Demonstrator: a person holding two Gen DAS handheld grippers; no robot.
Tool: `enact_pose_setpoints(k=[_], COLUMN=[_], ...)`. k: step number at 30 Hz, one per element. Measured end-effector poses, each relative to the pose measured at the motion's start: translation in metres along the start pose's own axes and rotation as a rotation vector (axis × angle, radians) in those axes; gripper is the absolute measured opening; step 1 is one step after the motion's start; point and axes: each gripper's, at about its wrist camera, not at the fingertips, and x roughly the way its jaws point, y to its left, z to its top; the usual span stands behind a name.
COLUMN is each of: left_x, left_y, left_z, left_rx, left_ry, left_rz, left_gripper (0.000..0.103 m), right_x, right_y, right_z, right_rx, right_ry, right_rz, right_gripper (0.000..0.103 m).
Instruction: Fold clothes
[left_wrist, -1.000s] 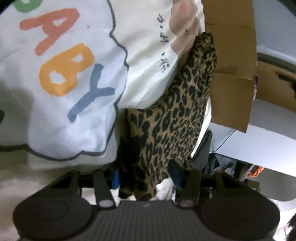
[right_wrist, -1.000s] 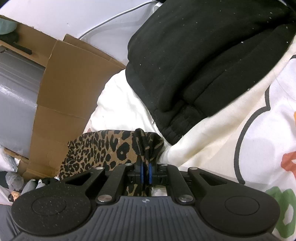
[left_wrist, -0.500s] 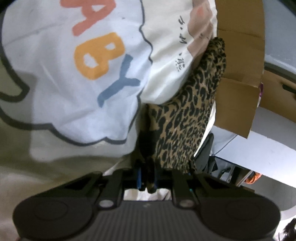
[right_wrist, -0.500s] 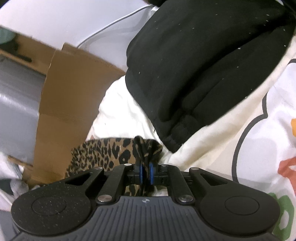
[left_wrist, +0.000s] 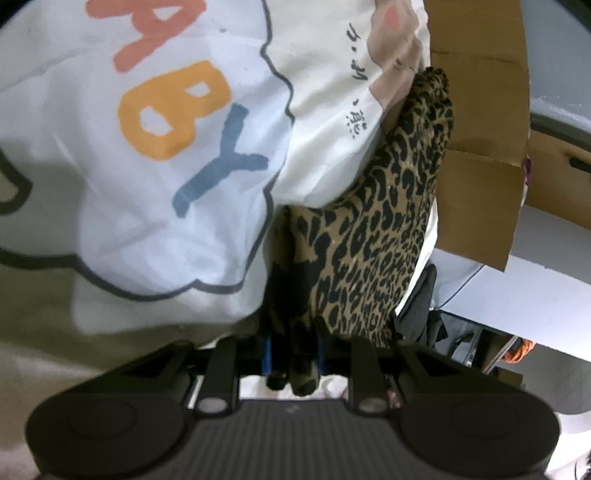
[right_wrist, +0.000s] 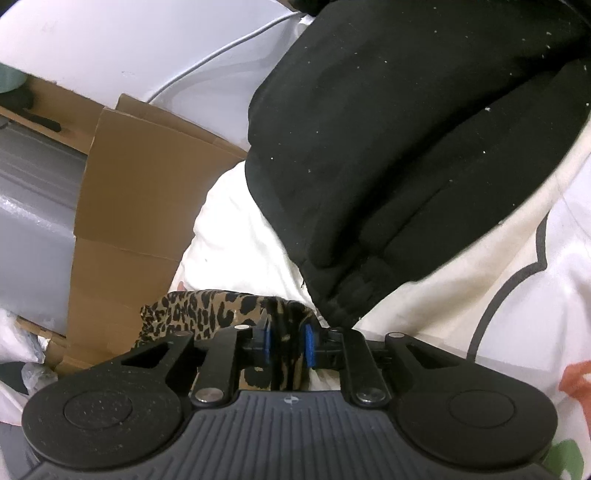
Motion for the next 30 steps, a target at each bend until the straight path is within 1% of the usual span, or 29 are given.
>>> enact_pose_setpoints(k=[2,4,5,8,10,17,30], left_x=[0.0,0.0,0.0,-0.003,-0.004,-0.016,-0.043], left_y=[0.001,0.0,-0.001,-0.008,-0.013,-0.022,-0.033], left_z=[0.0,0.001,0.001,0.0,-0.001,0.002,0.004], left_rx=[-0.003,0.0,0.004,0.038,0.065,0.091,0.147], left_ry=[0.002,0.005,0.007,0.012,0.016,0.02,0.037], left_rz=[0.003,0.01,0.015,0.035,0.051,0.083,0.16], left_gripper=[0.012,0.011,0.011,0.01,0.01,0.009,0.009], right_x=[0.0,0.001,0.002,0.002,0.0,-0.017,-0.044], right_y=[0.003,0.003,0.003,0.006,0.011,0.023,0.03], right_z=[0.001,0.002,0.003,0.005,0.005,0.005,-0.005], right_rx=[-0.027,-0.034,-0.03,-0.046,-0.074,-0.098,-0.073], right_ry=[-0.004,-0.007,-0.007,-0.008,-0.011,-0.037,-0.043], right_rz=[-0.006,-0.012,-0.013,-0.024,-0.031,-0.024,-0.055], right_gripper=[0.022,0.02,0.011,0.008,0.008,0.007,0.007])
